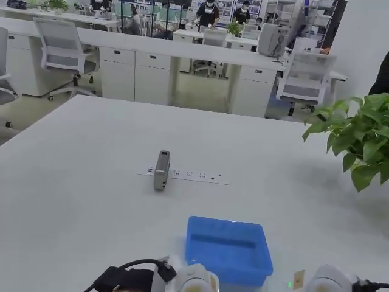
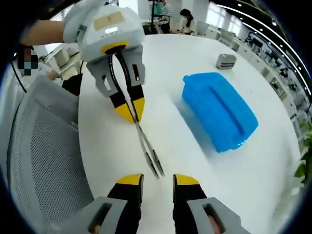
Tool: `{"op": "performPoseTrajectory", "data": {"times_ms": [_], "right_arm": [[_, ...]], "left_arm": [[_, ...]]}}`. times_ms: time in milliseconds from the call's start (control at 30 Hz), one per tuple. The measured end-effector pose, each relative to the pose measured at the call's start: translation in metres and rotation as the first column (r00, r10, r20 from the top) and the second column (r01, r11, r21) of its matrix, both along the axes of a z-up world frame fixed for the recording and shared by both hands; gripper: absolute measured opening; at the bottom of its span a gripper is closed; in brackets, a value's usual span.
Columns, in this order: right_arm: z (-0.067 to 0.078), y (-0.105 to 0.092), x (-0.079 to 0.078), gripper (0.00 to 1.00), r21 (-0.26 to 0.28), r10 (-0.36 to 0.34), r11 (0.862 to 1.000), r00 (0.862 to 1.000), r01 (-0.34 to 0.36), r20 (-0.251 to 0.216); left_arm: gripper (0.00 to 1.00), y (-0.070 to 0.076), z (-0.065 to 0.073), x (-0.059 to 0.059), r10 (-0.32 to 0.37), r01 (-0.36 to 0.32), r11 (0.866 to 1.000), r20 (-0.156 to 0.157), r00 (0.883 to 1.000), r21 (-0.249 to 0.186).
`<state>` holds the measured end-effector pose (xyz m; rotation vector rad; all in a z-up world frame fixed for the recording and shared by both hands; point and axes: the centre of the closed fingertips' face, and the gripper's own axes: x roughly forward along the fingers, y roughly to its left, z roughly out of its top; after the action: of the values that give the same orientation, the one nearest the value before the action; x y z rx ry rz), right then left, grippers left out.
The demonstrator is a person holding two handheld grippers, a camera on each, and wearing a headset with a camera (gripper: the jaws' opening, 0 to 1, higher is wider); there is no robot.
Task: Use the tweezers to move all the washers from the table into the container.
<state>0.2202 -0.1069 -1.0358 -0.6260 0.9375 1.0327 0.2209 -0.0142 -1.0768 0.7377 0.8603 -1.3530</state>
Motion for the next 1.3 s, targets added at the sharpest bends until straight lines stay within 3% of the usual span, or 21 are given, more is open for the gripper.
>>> {"op": "performPoseTrajectory", "data": {"times_ms": [67, 200, 333, 367, 500, 600, 667, 733, 800, 833, 867, 900, 933, 967, 1033, 1167, 1200, 1267, 1300], "right_arm": [[0.007, -0.002, -0.003, 0.23, 0.027, -0.044, 0.999, 0.999, 0.044, 0.018], [0.02, -0.01, -0.008, 0.3, 0.094, -0.173, 0.981, 0.984, 0.169, 0.044], [0.037, -0.018, -0.008, 0.38, 0.18, -0.302, 0.941, 0.951, 0.286, 0.063], [0.042, -0.02, -0.007, 0.4, 0.204, -0.338, 0.925, 0.939, 0.32, 0.063], [0.053, -0.024, -0.007, 0.49, 0.27, -0.42, 0.881, 0.905, 0.388, 0.069], [0.058, -0.03, -0.005, 0.59, 0.287, -0.462, 0.863, 0.879, 0.415, 0.116], [0.06, -0.03, -0.006, 0.65, 0.3, -0.476, 0.853, 0.872, 0.426, 0.114], [0.062, -0.029, -0.005, 0.7, 0.327, -0.5, 0.835, 0.858, 0.442, 0.119], [0.063, -0.03, -0.006, 0.74, 0.337, -0.509, 0.829, 0.852, 0.446, 0.126], [0.062, -0.03, -0.007, 0.76, 0.341, -0.514, 0.826, 0.848, 0.449, 0.128], [0.061, -0.029, -0.008, 0.78, 0.347, -0.512, 0.826, 0.849, 0.444, 0.132], [0.06, -0.028, -0.009, 0.8, 0.354, -0.513, 0.824, 0.848, 0.443, 0.133], [0.059, -0.028, -0.009, 0.82, 0.356, -0.517, 0.821, 0.846, 0.447, 0.129], [0.057, -0.028, -0.011, 0.84, 0.358, -0.52, 0.818, 0.845, 0.45, 0.124], [0.056, -0.029, -0.013, 0.87, 0.362, -0.526, 0.813, 0.841, 0.456, 0.122], [0.058, -0.033, -0.012, 0.92, 0.378, -0.546, 0.799, 0.828, 0.468, 0.128], [0.059, -0.034, -0.012, 0.93, 0.382, -0.553, 0.793, 0.823, 0.474, 0.128], [0.059, -0.035, -0.012, 0.98, 0.389, -0.564, 0.785, 0.816, 0.482, 0.127], [0.06, -0.036, -0.012, 0.99, 0.391, -0.567, 0.783, 0.814, 0.484, 0.127]], "left_arm": [[0.06, -0.001, 0.0, -0.001, 0.031, -0.031, 0.999, -0.026, 0.999, -0.007], [0.09, -0.001, 0.0, -0.002, 0.08, -0.081, 0.996, -0.033, 0.996, -0.026], [0.18, -0.001, 0.002, -0.006, 0.199, -0.203, 0.977, -0.076, 0.977, -0.06], [0.19, 0.001, 0.002, -0.006, 0.227, -0.233, 0.97, -0.084, 0.97, -0.069], [0.26, 0.007, 0.004, -0.007, 0.293, -0.3, 0.949, -0.077, 0.953, -0.096], [0.3, 0.019, 0.006, -0.011, 0.397, -0.411, 0.905, -0.131, 0.909, -0.108], [0.33, 0.025, 0.009, -0.013, 0.435, -0.455, 0.881, -0.154, 0.887, -0.129], [0.35, 0.032, 0.015, -0.013, 0.484, -0.51, 0.845, -0.177, 0.857, -0.158], [0.42, 0.039, 0.02, -0.015, 0.531, -0.561, 0.812, -0.194, 0.825, -0.162], [0.45, 0.043, 0.027, -0.013, 0.559, -0.589, 0.786, -0.192, 0.807, -0.188], [0.46, 0.045, 0.031, -0.013, 0.572, -0.602, 0.77, -0.188, 0.798, -0.213], [0.48, 0.049, 0.037, -0.012, 0.603, -0.634, 0.738, -0.194, 0.773, -0.232], [0.51, 0.052, 0.041, -0.013, 0.625, -0.655, 0.717, -0.196, 0.756, -0.24], [0.57, 0.057, 0.047, -0.012, 0.657, -0.682, 0.686, -0.186, 0.73, -0.253], [0.71, 0.066, 0.059, -0.012, 0.698, -0.704, 0.651, -0.14, 0.702, -0.285], [0.84, 0.083, 0.08, -0.015, 0.765, -0.744, 0.583, -0.087, 0.638, -0.327], [0.88, 0.091, 0.086, -0.017, 0.788, -0.757, 0.561, -0.066, 0.613, -0.334], [0.95, 0.1, 0.093, -0.02, 0.811, -0.772, 0.537, -0.042, 0.583, -0.34], [0.99, 0.106, 0.098, -0.022, 0.829, -0.783, 0.515, -0.031, 0.559, -0.348]]}}
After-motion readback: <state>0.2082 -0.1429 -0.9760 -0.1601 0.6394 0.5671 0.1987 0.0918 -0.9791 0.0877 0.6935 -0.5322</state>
